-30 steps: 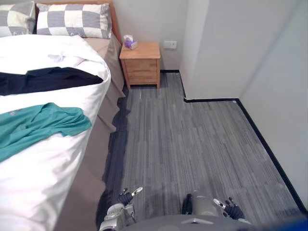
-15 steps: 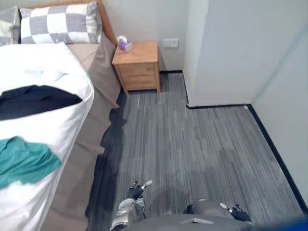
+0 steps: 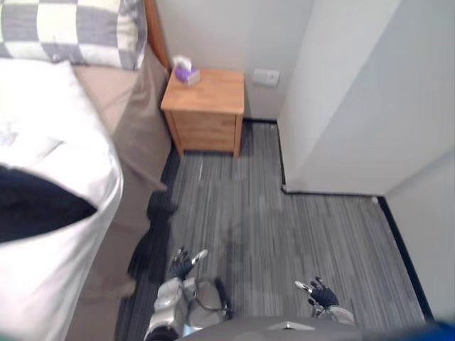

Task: Tidy the bed and pick cloth on bed and put in laundry

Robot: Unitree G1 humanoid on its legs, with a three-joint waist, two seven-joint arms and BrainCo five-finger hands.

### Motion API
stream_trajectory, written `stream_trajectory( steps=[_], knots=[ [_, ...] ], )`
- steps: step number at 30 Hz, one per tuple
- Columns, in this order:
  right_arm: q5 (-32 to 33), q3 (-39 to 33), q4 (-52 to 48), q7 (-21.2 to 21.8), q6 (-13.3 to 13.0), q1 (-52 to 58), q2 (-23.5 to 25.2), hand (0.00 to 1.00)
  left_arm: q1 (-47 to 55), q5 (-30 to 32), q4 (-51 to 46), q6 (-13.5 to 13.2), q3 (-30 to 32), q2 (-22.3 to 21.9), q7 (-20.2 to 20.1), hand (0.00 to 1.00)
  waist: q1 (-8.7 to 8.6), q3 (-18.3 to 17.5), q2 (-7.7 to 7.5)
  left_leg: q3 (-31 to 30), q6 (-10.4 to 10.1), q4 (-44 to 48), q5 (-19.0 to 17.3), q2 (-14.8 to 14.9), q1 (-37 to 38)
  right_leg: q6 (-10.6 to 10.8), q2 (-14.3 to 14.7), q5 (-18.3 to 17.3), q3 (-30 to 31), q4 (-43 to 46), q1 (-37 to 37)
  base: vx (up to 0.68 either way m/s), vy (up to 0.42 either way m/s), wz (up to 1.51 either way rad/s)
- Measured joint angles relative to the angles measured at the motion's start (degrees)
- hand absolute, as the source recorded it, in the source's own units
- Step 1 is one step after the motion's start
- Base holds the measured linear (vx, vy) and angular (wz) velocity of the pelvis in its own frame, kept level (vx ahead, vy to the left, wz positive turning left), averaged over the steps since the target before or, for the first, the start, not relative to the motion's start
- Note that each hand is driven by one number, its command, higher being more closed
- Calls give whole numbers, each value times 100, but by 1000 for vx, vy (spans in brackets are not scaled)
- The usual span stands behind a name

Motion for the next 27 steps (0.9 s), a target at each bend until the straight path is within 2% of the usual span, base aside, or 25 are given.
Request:
stream_trajectory(
  steps=[2,3,4,5,6,7,8,9,10,11,12,13,14,15,17,18,19,20,21,22,23,24,25,26,27],
  knots=[
    [20,-76,-20,4,-44,-25,-93,0,32,-29,183,124,-16,6,2,0,-89,81,122,-92,-25,-358,-45,-111,588,-153,-134,-195,-154,775,-573,535,74,41],
    [-33,-73,-135,-6,-116,-52,-180,0,15,-181,324,254,-145,5,2,0,-151,170,323,-212,-80,-779,-14,-125,1147,-249,-133,-392,-334,901,-1088,629,50,41],
    [-34,-91,-151,-6,-157,-85,-194,0,17,-228,322,298,-224,11,1,0,-149,218,383,-275,-123,-960,11,-123,1382,-335,-119,-518,-399,809,-1242,512,16,50],
    [-48,-111,-153,-5,-184,-110,-221,0,28,-285,327,354,-258,4,-6,0,-182,265,465,-374,-188,-1240,53,-117,1688,-431,-96,-675,-501,539,-1483,585,-69,73],
    [-83,-108,-199,-7,-207,-115,-247,0,25,-452,324,454,-240,-13,1,0,-218,270,471,-615,-214,-1500,67,-45,2021,-551,-76,-877,-707,-289,-1747,461,-115,94],
    [-89,-101,-213,-9,-208,-117,-259,0,20,-478,322,474,-215,-23,17,0,-240,268,469,-785,-220,-1587,64,34,2138,-583,-19,-888,-728,-985,-1863,448,-166,103],
    [-86,-105,-237,-18,-209,-113,-264,0,9,-526,321,505,-207,-41,39,0,-271,265,493,-938,-289,-1629,34,111,2193,-590,59,-856,-676,-1499,-1916,342,-223,119],
    [-87,-92,-250,-48,-226,-102,-290,0,-38,-615,320,555,-175,-103,104,0,-332,247,521,-1269,-492,-1636,-75,258,2226,-560,245,-652,-386,-2471,-2005,451,-341,148],
    [-81,-15,-223,-72,-246,-82,-290,0,-86,-644,310,558,-26,-163,121,0,-378,259,489,-1610,-751,-1625,-224,357,2265,-489,355,-87,116,-3340,-2034,572,-473,151],
    [-82,53,-183,-82,-255,-72,-325,0,-85,-654,317,562,88,-216,130,0,-417,256,502,-1757,-839,-1620,-281,385,2308,-429,438,266,234,-3336,-1973,595,-462,108],
    [-155,152,-152,-128,-254,-85,-531,0,-32,-655,296,559,294,-382,166,0,-349,200,714,-1962,-865,-1626,-202,599,2375,-561,547,-16,60,-3124,-1861,579,-454,74],
    [-183,255,-146,-177,-259,-96,-576,0,-36,-658,271,515,353,-518,192,0,-304,206,747,-2101,-820,-1564,30,593,2385,-560,482,-373,88,-2624,-1920,455,-344,70],
    [-187,336,-141,-182,-258,-96,-605,0,-29,-657,271,489,365,-571,208,0,-350,192,734,-2196,-822,-1514,125,580,2397,-574,436,-579,67,-2413,-1914,433,-360,92],
    [-206,599,-120,-181,-230,-104,-745,0,8,-655,267,401,380,-614,245,0,-398,143,765,-2221,-840,-1287,267,687,2344,-703,383,-951,-160,-2228,-1787,418,-321,90],
    [-270,753,-132,-183,-161,-113,-835,0,19,-666,252,345,470,-697,327,0,-408,98,861,-2324,-941,-212,405,892,1761,-793,380,-1144,-475,-2367,-1513,395,-291,88],
    [-371,757,-136,-190,-110,-110,-840,0,10,-691,120,245,522,-737,426,0,-415,134,854,-2252,-1034,990,611,1126,1149,-869,358,-1188,-791,-2627,-1149,288,-217,82],
    [-389,759,-131,-198,-93,-112,-839,0,19,-734,56,197,525,-740,464,0,-403,153,838,-2080,-1057,1425,578,1268,924,-881,355,-1195,-938,-2748,-937,319,-249,111],
    [-435,822,-125,-206,-32,-70,-806,0,21,-849,-26,115,525,-715,505,0,-397,209,742,-1561,-1090,1888,514,1498,580,-907,282,-1210,-1295,-2991,-437,275,-216,122],
    [-434,983,-143,-229,6,-4,-800,0,27,-839,-119,33,508,-711,568,0,-399,208,668,-976,-1050,1694,542,1564,348,-899,226,-1207,-1613,-3178,-26,301,-227,145],
    [-437,1008,-241,-234,11,47,-798,0,23,-836,-151,-20,491,-752,595,0,-407,216,676,-460,-930,1033,822,1515,229,-863,254,-1188,-1811,-3232,193,238,-155,144],
    [-439,962,-331,-237,27,66,-812,0,22,-830,-155,-89,396,-781,593,0,-411,219,764,54,-697,328,1109,1451,101,-829,374,-1180,-1986,-3217,313,293,-133,161],
    [-457,931,-256,-233,59,80,-697,0,70,-826,-140,-127,264,-649,599,0,-398,138,634,352,-452,-216,1143,1255,275,-738,299,-1182,-2031,-3214,378,261,-69,175],
    [-491,924,-124,-216,56,94,-629,0,83,-827,-140,-167,204,-572,593,0,-387,115,472,365,-448,-907,1272,952,504,-683,208,-1149,-2031,-3260,405,287,-59,158],
    [-497,898,-41,-212,58,88,-593,0,89,-820,-137,-198,201,-521,593,0,-382,114,383,361,-542,-1377,1449,761,630,-681,179,-1148,-2052,-3292,437,253,-56,160],
    [-520,868,108,-161,56,21,-522,0,110,-783,-136,-222,151,-376,591,0,-303,104,203,239,-416,-2253,2067,330,812,-638,83,-1103,-2239,-3316,530,228,-81,142]
  ],
)
